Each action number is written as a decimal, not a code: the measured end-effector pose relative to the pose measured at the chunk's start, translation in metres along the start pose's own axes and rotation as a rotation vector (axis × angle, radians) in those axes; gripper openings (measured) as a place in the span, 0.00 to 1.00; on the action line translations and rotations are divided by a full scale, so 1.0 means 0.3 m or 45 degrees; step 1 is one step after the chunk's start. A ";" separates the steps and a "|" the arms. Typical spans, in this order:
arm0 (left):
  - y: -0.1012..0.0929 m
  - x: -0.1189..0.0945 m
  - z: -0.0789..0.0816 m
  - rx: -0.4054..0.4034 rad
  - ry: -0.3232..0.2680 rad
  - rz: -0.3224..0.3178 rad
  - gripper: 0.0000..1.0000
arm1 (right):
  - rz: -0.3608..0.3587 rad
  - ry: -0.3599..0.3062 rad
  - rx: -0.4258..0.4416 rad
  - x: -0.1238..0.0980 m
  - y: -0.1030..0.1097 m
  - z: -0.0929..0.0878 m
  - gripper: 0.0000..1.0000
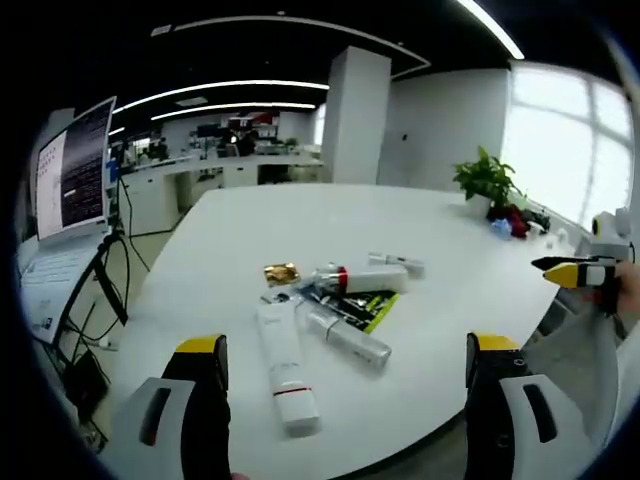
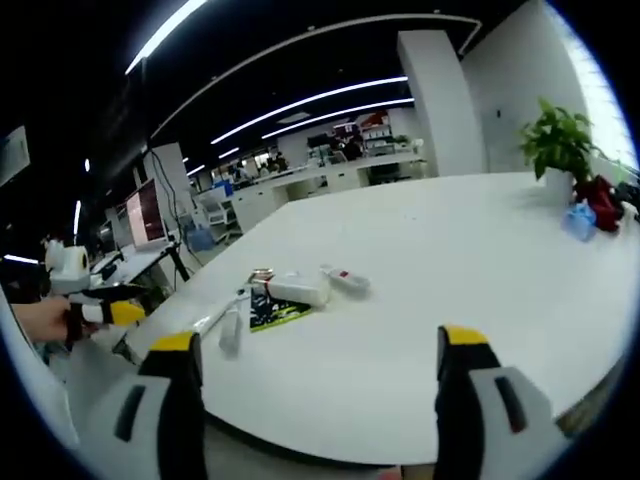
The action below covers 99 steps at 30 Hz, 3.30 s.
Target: Arrange the skincare products in the storage area until every visible bottle or jar stands upright without overlapping.
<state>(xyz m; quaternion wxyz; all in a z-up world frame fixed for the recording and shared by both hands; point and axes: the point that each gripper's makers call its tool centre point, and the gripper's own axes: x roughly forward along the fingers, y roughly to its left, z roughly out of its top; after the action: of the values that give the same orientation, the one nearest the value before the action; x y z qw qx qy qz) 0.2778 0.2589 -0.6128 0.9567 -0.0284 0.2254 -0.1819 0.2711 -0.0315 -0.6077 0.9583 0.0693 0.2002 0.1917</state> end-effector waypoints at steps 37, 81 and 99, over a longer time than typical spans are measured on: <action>0.004 0.020 -0.018 -0.004 0.055 0.002 0.97 | 0.051 0.085 -0.007 0.028 0.001 -0.022 0.99; 0.019 0.019 -0.029 -0.077 0.062 0.008 0.97 | 0.039 0.148 -0.037 0.062 -0.048 -0.016 0.98; 0.022 0.022 -0.037 -0.091 0.076 0.005 0.96 | 0.268 0.258 -0.291 0.235 -0.048 0.099 0.87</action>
<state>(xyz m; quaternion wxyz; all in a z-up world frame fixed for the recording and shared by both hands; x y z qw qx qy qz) 0.2804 0.2629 -0.6263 0.9483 -0.0566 0.2602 -0.1727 0.3478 -0.0185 -0.6088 0.9095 -0.0392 0.2642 0.3186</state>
